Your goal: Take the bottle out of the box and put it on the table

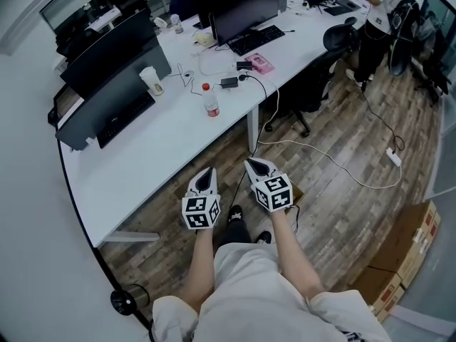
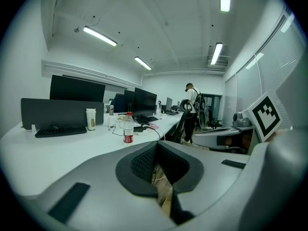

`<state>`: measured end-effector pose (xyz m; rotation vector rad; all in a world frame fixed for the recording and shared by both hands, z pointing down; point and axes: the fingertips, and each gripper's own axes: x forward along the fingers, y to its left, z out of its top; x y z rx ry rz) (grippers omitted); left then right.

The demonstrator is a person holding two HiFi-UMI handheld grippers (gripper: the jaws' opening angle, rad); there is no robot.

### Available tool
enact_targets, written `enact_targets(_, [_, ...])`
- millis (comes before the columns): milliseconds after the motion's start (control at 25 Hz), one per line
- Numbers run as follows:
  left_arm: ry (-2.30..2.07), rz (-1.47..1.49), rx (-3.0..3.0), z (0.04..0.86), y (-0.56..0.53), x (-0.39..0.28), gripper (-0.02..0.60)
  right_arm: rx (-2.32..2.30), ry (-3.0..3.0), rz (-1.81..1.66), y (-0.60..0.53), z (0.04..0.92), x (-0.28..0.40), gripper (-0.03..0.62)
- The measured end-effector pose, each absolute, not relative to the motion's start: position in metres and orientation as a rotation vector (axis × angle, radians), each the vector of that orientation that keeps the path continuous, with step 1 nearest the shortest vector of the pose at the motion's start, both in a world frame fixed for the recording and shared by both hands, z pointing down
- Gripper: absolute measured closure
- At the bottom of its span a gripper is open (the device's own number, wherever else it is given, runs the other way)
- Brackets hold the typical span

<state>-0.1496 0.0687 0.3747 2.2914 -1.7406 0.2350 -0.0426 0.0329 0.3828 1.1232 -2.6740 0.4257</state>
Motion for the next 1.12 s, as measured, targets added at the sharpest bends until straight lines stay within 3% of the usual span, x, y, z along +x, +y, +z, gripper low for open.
enact_targets(1120, [-1.737, 0.259, 2.250, 0.393, 0.066, -0.156, 0.569, 1.075, -2.673, 0.447, 0.025, 0.386, -0.040, 0.556])
